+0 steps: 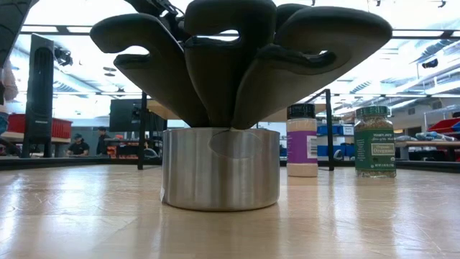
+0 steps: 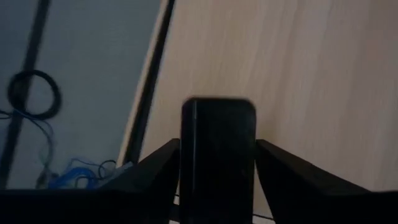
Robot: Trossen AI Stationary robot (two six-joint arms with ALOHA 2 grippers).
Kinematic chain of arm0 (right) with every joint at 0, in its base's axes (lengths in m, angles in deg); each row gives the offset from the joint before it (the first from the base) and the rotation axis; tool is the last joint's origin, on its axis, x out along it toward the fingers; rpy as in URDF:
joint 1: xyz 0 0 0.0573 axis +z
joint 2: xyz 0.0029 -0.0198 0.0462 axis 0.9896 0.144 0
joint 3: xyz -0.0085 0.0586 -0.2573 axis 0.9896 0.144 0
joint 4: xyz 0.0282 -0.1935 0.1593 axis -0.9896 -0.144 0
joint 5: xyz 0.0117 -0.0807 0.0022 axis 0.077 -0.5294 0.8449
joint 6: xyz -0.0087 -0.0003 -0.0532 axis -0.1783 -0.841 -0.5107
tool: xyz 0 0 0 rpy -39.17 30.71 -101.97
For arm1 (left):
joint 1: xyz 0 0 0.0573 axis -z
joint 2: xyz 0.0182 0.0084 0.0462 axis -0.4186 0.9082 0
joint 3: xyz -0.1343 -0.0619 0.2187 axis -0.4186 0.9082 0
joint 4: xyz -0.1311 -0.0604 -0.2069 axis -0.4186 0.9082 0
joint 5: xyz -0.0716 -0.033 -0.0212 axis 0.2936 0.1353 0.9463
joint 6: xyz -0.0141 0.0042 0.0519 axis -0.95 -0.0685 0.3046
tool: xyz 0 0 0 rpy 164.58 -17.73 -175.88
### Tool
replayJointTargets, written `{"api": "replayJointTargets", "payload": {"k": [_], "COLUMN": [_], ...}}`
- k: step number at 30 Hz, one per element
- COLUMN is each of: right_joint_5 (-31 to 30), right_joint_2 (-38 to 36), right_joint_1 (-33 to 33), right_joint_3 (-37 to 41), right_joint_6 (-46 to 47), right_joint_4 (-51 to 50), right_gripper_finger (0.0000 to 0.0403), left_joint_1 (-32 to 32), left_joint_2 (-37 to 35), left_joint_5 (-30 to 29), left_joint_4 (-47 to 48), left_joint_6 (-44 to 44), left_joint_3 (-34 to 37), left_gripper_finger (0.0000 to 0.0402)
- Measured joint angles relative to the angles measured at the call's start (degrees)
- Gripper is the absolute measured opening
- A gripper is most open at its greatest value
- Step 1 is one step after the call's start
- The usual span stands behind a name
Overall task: Shelf spices
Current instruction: Put the black seasoning can on the shelf
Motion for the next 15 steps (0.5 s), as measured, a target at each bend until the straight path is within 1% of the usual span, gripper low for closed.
{"api": "replayJointTargets", "payload": {"k": [6,9,12,15], "right_joint_5": [0.0,0.0,0.1,0.8], "right_joint_2": [0.0,0.0,0.0,0.0], "right_joint_1": [0.0,-0.3,-0.9,-1.8], "right_joint_3": [0.0,0.0,0.0,0.0], "right_joint_6": [0.0,0.0,0.1,0.1], "right_joint_4": [0.0,0.0,0.0,0.0], "right_gripper_finger": [0.0004,0.0007,0.0005,0.0002], "left_joint_1": [2.9,4.7,6.8,9.6], "left_joint_2": [0.0,0.0,0.0,0.0], "left_joint_5": [-4.3,-8.3,-11.8,-12.3], "left_joint_4": [2.5,4.5,7.1,10.2], "left_joint_6": [-2.4,-2.6,-3.5,-5.5], "left_joint_3": [-7.0,-11.7,-16.6,-20.7], "left_gripper_finger": [0.0274,0.0297,0.0306,0.0302]}}
